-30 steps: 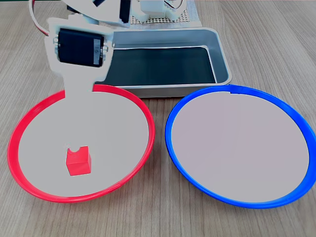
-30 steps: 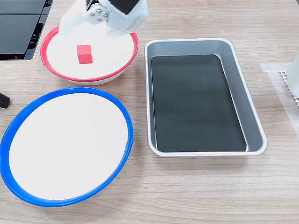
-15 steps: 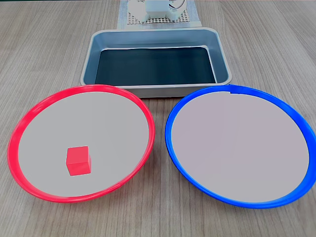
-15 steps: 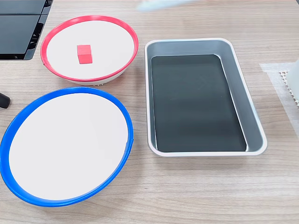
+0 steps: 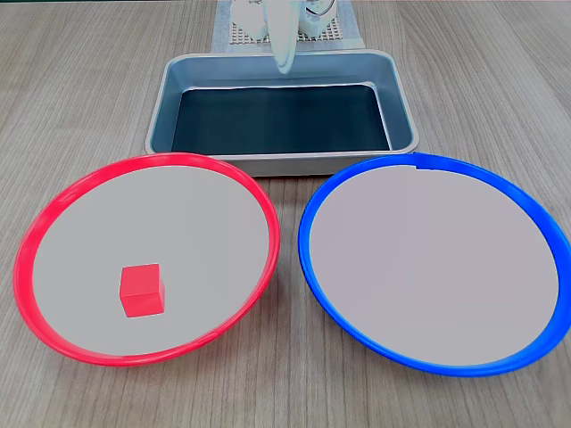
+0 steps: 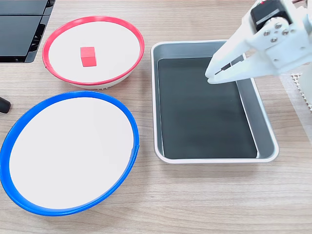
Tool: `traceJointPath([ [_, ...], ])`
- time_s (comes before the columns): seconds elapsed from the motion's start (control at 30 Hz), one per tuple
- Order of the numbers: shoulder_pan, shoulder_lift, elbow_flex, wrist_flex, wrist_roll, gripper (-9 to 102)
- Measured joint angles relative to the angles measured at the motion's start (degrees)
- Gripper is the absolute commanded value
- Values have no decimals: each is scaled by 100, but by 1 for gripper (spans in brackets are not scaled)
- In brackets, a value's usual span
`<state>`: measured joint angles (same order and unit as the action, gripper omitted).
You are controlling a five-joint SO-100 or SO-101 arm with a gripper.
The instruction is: Move a red block from tray to red dish
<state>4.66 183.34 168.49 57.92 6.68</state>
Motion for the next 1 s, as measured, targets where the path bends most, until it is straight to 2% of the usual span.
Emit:
traceJointPath([
  [0.27,97,580,413,88,-105,0],
  [0.47,97,589,431,97,-79,2],
  [1.0,97,589,431,97,-79,0],
])
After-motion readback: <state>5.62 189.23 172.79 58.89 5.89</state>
